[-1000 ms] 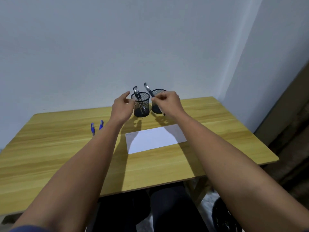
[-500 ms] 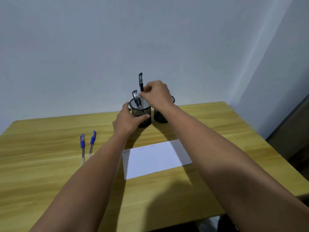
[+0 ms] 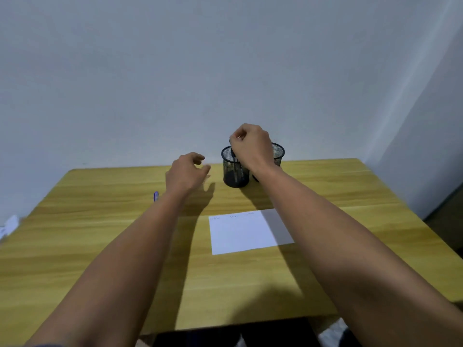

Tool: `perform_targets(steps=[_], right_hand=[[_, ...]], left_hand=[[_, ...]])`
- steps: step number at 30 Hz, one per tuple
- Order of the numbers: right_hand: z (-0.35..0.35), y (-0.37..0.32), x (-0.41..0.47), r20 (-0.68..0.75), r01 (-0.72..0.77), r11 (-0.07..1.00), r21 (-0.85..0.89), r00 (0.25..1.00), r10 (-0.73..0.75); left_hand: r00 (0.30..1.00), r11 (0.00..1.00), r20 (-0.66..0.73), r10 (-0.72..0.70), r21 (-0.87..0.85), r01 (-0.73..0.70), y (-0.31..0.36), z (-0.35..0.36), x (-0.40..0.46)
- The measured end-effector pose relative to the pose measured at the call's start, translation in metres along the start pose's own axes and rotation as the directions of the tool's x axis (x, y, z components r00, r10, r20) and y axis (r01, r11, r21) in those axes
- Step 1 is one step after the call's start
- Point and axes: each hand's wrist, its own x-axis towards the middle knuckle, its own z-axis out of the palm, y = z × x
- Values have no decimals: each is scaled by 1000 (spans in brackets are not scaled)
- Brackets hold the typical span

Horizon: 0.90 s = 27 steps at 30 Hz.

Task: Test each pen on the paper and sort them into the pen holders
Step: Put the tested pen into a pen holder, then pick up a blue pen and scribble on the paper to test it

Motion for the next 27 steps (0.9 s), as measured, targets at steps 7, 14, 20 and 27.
perform_targets(steps=[7, 14, 20, 27], right_hand=[[39, -25, -46, 403, -14, 994, -109, 914, 57], [102, -28, -92, 613, 29, 976, -215, 782, 111], [124, -36, -94, 607, 41, 970, -238, 786, 116], [127, -42, -90, 630, 109, 935, -337, 764, 138]], left_hand=[[1000, 976, 10, -3, 216, 1, -57, -62, -14], [974, 929, 224, 43, 351, -122, -100, -54, -14], [969, 911, 213, 127, 360, -199, -118, -50, -7], [967, 909, 202, 156, 354, -221, -123, -48, -3]])
